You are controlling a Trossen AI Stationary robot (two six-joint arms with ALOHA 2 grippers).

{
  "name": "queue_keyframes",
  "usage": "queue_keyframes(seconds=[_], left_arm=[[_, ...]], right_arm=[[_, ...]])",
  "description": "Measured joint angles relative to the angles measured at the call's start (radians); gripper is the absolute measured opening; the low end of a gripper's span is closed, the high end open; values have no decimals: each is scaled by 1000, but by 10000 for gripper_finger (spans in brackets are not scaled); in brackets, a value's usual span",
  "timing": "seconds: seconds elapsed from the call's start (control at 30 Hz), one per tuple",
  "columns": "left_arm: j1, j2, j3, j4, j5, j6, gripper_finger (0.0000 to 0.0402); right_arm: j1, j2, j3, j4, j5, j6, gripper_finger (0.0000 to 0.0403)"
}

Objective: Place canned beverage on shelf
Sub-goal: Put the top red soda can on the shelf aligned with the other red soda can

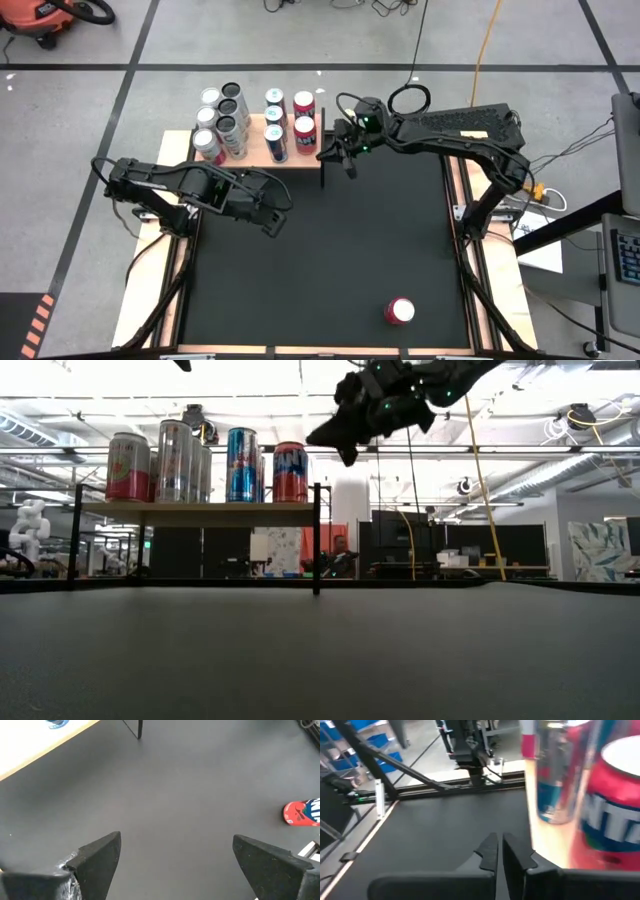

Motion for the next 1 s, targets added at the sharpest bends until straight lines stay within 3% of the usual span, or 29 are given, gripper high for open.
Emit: queue_keyframes(seconds=[0.27,1.0], left_arm=[[0,0,0,0,-2,-18,384],[0,0,0,2,3,-19,384]], right_arm=[[-29,51,1,179,31,38,1],[-29,145,1,313,112,68,0]])
